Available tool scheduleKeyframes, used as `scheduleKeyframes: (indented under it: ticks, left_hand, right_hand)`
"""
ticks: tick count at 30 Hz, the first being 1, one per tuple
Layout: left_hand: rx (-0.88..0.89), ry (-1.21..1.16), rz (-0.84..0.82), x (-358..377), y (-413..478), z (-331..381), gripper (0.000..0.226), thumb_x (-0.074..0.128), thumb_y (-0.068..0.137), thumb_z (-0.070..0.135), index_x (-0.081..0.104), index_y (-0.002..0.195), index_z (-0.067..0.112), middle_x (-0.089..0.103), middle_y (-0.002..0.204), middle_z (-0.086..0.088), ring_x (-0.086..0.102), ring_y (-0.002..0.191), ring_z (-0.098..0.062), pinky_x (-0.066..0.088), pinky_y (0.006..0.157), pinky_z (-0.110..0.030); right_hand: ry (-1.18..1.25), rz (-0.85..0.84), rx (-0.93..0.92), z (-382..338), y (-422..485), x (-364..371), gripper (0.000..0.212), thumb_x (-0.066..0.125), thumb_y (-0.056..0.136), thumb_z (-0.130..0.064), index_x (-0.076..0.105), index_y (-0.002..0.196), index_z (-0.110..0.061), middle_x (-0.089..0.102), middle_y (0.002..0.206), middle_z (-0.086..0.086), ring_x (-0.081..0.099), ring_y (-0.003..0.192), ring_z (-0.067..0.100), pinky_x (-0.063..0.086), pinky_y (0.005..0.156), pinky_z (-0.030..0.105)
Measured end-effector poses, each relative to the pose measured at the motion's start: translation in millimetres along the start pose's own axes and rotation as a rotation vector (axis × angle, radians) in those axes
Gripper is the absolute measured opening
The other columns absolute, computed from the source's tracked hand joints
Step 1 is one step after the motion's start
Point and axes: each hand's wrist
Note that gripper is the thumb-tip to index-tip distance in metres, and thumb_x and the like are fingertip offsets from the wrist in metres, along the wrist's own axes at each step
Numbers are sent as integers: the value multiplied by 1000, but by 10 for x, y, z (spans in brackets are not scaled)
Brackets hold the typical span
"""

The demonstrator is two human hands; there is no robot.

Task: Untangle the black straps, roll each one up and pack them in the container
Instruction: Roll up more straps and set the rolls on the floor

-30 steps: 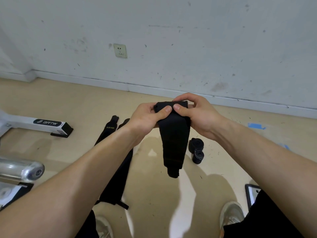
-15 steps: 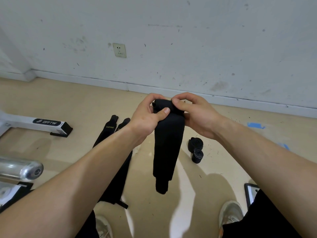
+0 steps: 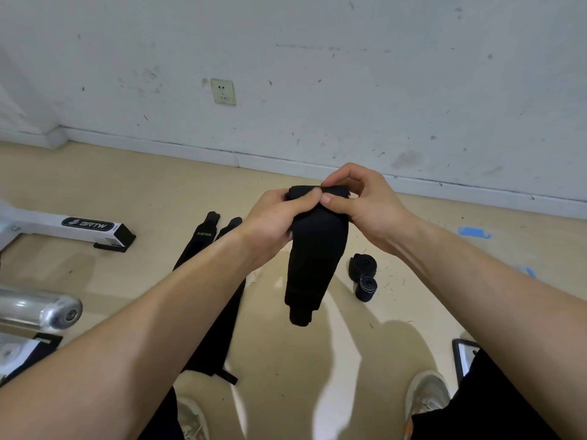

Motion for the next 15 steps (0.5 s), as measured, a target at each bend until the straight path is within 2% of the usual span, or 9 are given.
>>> scheduleKeyframes:
  ticks: [3, 6, 8, 10, 11, 13, 15]
  left_hand:
    - [9, -2, 42, 23, 7, 2, 48, 65, 98, 41, 68, 124, 1, 73, 120, -21, 71, 114, -33, 53, 106, -46]
    - [35, 36, 114, 24, 22, -15, 50, 71, 84, 42, 71, 118, 5, 75, 113, -19, 72, 108, -36, 54, 103, -54]
    - [53, 49, 135, 3, 41, -23, 37, 73, 86, 35, 73, 112, 8, 76, 110, -18, 72, 107, -36, 55, 102, -54]
    - [80, 53, 155, -25, 51, -14, 12, 72, 94, 21, 74, 104, 14, 76, 106, -15, 72, 107, -35, 55, 101, -52]
    - [88, 63, 166, -41, 55, -15, 7, 71, 96, 16, 73, 102, 18, 75, 103, -13, 73, 103, -33, 57, 98, -49]
    - [100, 115, 175, -71, 61, -27, 13, 70, 96, 12, 70, 104, 22, 73, 91, -9, 72, 88, -27, 58, 80, -39]
    - [110, 171, 167, -72, 40, -23, 19, 70, 96, 10, 67, 108, 24, 70, 80, -4, 70, 72, -20, 54, 65, -29]
  right_hand:
    - [-30, -5, -13, -6, -24, 12, 20, 77, 84, 1, 66, 88, -16, 68, 100, 14, 66, 91, 25, 56, 91, 49]
    - [-16, -19, 22, -5, -35, 31, 21, 76, 85, 1, 65, 93, -15, 67, 100, 13, 65, 87, 24, 57, 88, 47]
    - [51, -41, 86, -19, -45, 46, 20, 72, 90, -3, 62, 102, -15, 63, 100, 13, 65, 84, 25, 58, 82, 44]
    - [75, -64, 137, -34, -53, 52, 17, 69, 96, -14, 61, 110, -17, 64, 98, 13, 67, 83, 24, 59, 77, 39]
    - [57, -71, 147, -37, -57, 56, 16, 67, 98, -20, 61, 112, -18, 66, 97, 12, 69, 82, 24, 60, 75, 36]
    - [2, -70, 125, -23, -55, 63, 14, 64, 99, -26, 63, 112, -19, 68, 94, 12, 70, 82, 23, 61, 76, 39]
    - [-40, -55, 83, -2, -47, 71, 11, 64, 100, -22, 64, 111, -20, 67, 90, 13, 68, 81, 24, 60, 79, 41]
Point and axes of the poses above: each hand's wrist, its own y-axis towards the middle knuckle, its own x-axis out of the palm, z = x × y
